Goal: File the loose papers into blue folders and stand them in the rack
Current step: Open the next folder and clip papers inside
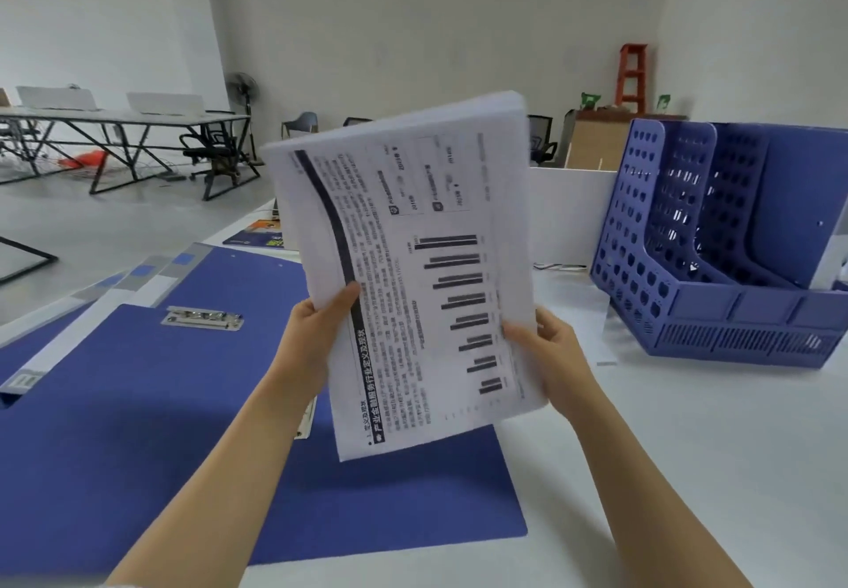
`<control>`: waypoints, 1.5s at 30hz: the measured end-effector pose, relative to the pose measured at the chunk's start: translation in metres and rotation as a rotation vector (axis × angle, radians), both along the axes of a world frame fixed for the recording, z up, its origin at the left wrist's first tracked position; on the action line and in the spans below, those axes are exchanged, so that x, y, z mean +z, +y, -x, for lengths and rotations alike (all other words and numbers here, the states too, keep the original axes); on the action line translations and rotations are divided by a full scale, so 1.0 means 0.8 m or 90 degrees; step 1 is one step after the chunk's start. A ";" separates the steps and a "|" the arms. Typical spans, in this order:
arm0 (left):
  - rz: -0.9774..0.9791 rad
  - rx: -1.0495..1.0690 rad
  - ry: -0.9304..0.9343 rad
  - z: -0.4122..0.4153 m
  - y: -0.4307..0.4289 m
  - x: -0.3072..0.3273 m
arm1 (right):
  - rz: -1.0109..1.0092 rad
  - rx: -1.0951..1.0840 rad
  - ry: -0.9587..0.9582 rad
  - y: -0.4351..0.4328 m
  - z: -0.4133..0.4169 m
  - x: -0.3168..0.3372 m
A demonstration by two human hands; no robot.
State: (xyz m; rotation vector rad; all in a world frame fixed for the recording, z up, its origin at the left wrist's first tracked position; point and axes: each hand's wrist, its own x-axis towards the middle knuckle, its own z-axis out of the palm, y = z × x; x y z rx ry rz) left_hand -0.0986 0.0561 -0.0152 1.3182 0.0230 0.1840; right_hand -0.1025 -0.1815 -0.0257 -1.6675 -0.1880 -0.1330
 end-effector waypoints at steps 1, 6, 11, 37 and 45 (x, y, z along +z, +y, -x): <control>0.004 0.007 0.025 -0.004 0.003 -0.001 | 0.030 0.013 0.032 0.001 0.001 -0.008; -0.385 0.139 0.068 -0.017 0.024 -0.029 | 0.099 -0.031 0.145 0.011 -0.003 -0.034; -0.852 0.227 0.158 -0.005 0.086 -0.064 | 0.161 -0.139 0.172 0.004 -0.013 -0.046; -0.992 0.146 0.305 -0.021 0.090 -0.112 | 0.061 -0.041 0.313 0.018 -0.018 -0.065; -0.971 0.137 0.302 -0.021 0.091 -0.108 | 0.032 -0.041 0.304 0.012 -0.019 -0.062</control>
